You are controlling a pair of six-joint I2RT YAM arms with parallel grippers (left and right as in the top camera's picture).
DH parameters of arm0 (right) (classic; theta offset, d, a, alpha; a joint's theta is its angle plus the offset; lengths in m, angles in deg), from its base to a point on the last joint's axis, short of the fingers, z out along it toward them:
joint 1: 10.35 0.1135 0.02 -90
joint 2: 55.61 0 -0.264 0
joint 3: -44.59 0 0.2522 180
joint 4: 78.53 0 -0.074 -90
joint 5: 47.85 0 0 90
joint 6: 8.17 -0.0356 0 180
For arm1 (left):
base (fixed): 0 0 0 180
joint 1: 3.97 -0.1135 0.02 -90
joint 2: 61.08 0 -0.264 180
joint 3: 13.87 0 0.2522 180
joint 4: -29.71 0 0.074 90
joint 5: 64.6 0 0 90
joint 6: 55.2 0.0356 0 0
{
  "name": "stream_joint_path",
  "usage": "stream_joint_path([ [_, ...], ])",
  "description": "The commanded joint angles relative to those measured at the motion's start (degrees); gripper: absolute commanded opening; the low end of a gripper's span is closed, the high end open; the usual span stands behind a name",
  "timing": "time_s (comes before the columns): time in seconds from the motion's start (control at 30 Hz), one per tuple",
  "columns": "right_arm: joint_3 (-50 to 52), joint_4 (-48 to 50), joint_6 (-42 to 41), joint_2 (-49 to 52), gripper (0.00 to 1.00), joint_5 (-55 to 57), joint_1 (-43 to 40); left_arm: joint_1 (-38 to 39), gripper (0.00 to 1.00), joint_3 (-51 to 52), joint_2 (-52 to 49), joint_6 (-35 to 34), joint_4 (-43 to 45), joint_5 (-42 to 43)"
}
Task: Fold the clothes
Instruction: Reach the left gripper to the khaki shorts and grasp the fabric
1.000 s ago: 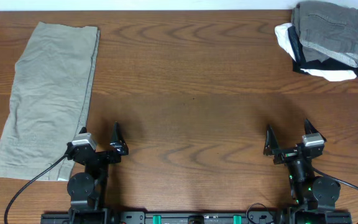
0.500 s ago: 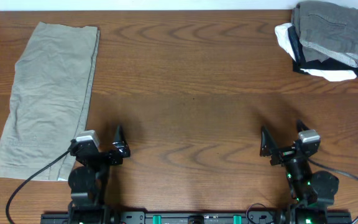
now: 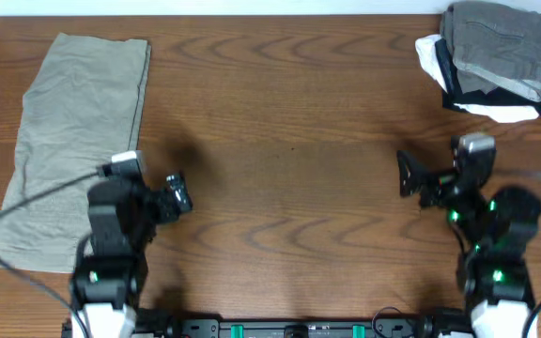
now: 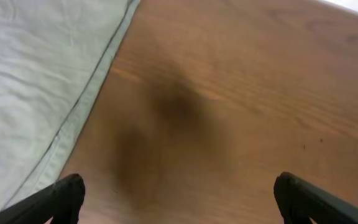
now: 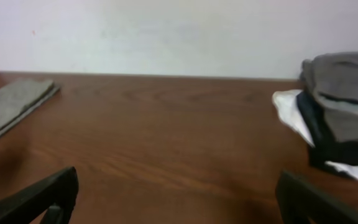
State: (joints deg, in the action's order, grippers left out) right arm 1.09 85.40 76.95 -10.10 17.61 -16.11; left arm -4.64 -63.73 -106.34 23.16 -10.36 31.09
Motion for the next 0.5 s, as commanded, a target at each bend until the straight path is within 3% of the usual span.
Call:
stream_joint_path([
  [0.0,-8.3,-4.3,3.7,8.3,0.99,-3.1,0.2,-0.3,0.98,-10.0,-7.1,3.4,-5.1,2.5],
  [0.13,-22.1,-17.7,7.7,21.9,0.99,-2.5,0.3,-0.3,0.98,-22.2,-17.0,9.9,-14.3,10.8],
  [0.33,-38.4,-35.3,12.0,36.8,0.99,4.2,1.2,-0.3,0.98,-30.4,-26.0,11.0,-22.4,12.5],
  [0.47,-41.8,-34.8,12.0,42.5,0.99,-2.1,2.1,-0.3,0.98,-30.4,-29.7,11.0,-21.7,13.0],
])
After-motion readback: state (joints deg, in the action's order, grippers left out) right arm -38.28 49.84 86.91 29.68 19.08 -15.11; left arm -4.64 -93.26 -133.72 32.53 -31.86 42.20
